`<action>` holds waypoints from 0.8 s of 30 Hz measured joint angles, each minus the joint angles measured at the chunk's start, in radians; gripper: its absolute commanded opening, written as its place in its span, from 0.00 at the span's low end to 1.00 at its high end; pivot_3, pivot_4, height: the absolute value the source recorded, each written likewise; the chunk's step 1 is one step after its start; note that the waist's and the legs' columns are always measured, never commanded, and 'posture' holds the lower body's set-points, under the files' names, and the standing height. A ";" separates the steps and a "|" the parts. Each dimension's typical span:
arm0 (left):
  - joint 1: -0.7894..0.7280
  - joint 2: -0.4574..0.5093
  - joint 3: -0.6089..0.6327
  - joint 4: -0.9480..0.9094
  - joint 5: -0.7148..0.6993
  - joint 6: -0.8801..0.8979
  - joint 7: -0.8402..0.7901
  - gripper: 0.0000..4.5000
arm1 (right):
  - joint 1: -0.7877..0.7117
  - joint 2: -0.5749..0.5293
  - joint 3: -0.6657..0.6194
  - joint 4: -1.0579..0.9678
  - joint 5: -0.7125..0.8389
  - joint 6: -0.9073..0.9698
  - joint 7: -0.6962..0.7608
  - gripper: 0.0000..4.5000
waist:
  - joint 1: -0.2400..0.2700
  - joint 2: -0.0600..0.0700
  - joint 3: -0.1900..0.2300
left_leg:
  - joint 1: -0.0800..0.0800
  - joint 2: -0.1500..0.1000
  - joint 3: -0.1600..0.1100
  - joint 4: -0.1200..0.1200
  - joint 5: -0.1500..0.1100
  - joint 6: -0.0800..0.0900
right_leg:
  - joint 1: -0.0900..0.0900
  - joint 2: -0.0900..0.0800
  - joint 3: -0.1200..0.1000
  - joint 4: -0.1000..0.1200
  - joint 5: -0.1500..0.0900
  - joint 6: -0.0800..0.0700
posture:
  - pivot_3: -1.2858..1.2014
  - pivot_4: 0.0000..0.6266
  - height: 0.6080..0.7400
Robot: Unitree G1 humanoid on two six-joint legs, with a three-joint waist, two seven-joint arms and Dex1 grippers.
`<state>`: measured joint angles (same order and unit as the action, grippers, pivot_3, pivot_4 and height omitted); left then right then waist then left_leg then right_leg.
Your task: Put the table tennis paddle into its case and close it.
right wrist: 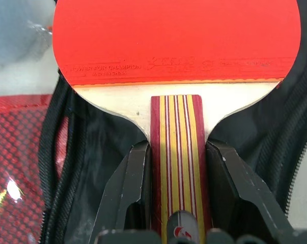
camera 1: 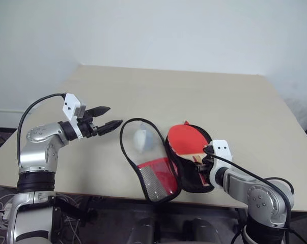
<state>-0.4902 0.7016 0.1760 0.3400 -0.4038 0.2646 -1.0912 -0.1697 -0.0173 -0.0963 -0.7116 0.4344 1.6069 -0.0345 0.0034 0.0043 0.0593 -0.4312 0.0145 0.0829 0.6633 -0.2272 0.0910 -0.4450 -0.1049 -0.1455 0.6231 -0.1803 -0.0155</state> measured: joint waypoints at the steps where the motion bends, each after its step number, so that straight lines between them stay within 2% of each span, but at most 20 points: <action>1: 0.002 0.000 0.000 -0.001 0.000 0.000 0.000 0.92 | 0.001 0.000 -0.001 0.000 0.005 0.000 -0.006 0.25 | 0.000 0.000 0.000 | 0.000 0.000 0.000 0.000 0.000 0.000 | 0.000 0.000 0.000 0.000 0.000 0.000 | 0.52 0.00 0.81; 24: 0.006 0.000 0.000 -0.001 0.000 0.000 0.006 0.92 | -0.004 -0.018 -0.035 0.001 0.037 0.000 -0.060 0.25 | 0.000 0.000 0.000 | 0.000 0.000 0.001 0.000 0.000 0.000 | 0.000 0.000 0.001 0.000 0.000 0.000 | 0.52 0.00 0.81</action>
<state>-0.4844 0.7016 0.1760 0.3389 -0.4038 0.2646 -1.0854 -0.1739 -0.0355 -0.1316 -0.7102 0.4718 1.6070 -0.0945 0.0034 0.0045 0.0594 -0.4312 0.0145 0.0842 0.6631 -0.2272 0.0910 -0.4454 -0.1050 -0.1446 0.6230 -0.1803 -0.0155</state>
